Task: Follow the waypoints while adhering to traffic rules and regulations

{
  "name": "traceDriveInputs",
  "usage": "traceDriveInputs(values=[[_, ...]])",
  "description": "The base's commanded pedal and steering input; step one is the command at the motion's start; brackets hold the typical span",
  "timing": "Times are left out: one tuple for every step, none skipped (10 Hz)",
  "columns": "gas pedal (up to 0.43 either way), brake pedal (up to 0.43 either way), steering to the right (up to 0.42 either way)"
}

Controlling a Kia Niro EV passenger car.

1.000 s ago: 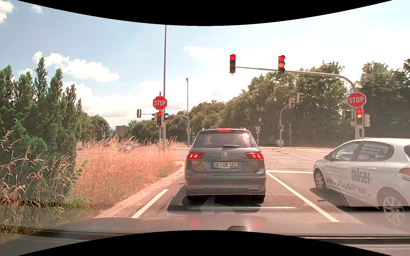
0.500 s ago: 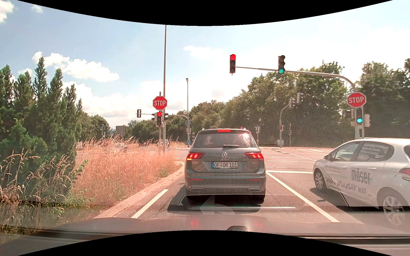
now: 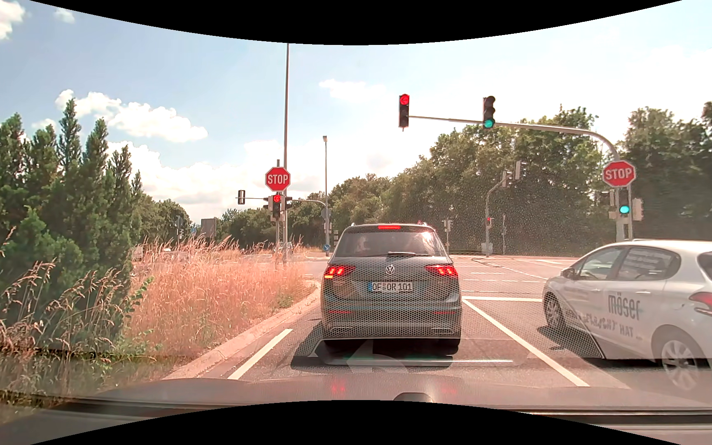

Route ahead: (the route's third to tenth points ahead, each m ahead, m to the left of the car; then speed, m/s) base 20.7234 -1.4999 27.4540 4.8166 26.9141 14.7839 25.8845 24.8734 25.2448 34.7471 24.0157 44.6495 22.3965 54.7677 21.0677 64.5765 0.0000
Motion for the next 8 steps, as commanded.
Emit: traceDriveInputs(values=[[0.000, 0.226, 0.008], [0.000, 0.238, 0.008], [0.000, 0.268, 0.008], [0.000, 0.280, 0.008], [0.000, 0.287, 0.008], [0.000, 0.287, 0.008], [0.000, 0.280, 0.008], [0.000, 0.274, 0.008]])
